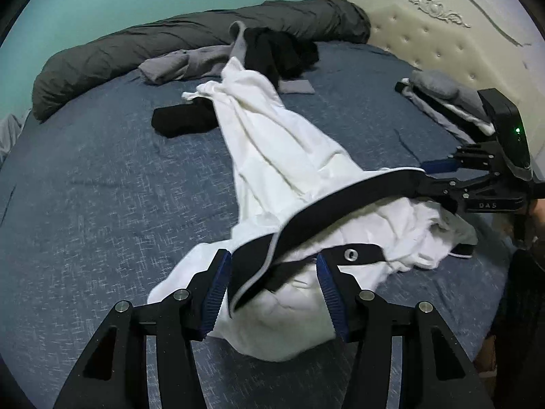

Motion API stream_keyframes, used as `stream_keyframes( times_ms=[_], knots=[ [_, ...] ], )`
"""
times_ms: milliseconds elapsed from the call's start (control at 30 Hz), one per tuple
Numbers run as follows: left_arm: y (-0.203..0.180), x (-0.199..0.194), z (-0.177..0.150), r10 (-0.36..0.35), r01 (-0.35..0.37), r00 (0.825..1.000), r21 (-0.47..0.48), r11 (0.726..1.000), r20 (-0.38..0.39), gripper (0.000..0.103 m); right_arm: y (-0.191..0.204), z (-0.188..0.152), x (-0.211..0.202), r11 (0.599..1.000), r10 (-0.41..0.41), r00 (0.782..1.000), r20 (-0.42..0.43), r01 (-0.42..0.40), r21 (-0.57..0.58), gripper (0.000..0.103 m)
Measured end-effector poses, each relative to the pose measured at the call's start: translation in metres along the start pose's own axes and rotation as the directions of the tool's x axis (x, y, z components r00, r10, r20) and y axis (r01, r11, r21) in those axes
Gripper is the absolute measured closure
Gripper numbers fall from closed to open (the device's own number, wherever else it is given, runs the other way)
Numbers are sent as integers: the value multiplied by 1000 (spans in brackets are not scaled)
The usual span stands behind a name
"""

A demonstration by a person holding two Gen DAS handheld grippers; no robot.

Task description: Fold clothes

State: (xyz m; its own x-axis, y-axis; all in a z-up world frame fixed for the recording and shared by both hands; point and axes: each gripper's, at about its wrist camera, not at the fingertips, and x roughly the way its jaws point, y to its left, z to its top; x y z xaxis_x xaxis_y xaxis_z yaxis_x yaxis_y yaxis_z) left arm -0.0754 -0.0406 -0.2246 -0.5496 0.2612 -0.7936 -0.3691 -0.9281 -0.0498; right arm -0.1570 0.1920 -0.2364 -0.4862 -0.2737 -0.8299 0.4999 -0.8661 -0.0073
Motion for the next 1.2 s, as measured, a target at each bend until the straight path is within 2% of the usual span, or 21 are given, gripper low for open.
stream_keyframes(
  times_ms=[133,267,367,467,567,633,700,767,833,1067,1200],
  knots=[
    [-14,2,-4,-40,40,999,11,999,-12,47,14,-4,-6,998,13,1000,12,-12,-64,66],
    [-22,16,-9,-43,44,999,21,999,-33,47,21,-5,2,996,1,1000,-16,-2,-87,66],
    [-17,24,-9,-20,20,999,6,1000,-31,47,20,-4,8,995,-58,998,-22,55,-87,66],
    [-11,29,-5,3,-3,1000,4,1000,-28,47,2,-2,8,990,-144,989,-16,144,-13,66],
    [-4,33,-1,14,-14,1000,5,1000,-28,47,-16,-3,-4,993,-83,996,40,79,84,66],
    [-1,35,2,14,-14,999,10,1000,-30,47,-15,-4,-16,998,-38,995,93,32,62,66],
    [0,38,3,20,-20,999,24,1000,-34,47,-6,-5,-22,1000,1,994,107,-1,3,66],
    [0,40,4,25,-23,999,33,999,-39,47,7,-6,-22,997,31,995,99,-25,-67,66],
    [1,42,5,29,-28,999,40,999,-42,47,16,-4,-16,994,27,997,76,-19,-104,66],
    [8,46,11,53,-50,997,55,997,-50,47,16,1,21,993,-54,998,-33,51,-102,66],
    [10,54,13,62,-57,996,82,995,-58,47,5,5,27,997,-40,998,-47,36,-72,66]
  ],
)
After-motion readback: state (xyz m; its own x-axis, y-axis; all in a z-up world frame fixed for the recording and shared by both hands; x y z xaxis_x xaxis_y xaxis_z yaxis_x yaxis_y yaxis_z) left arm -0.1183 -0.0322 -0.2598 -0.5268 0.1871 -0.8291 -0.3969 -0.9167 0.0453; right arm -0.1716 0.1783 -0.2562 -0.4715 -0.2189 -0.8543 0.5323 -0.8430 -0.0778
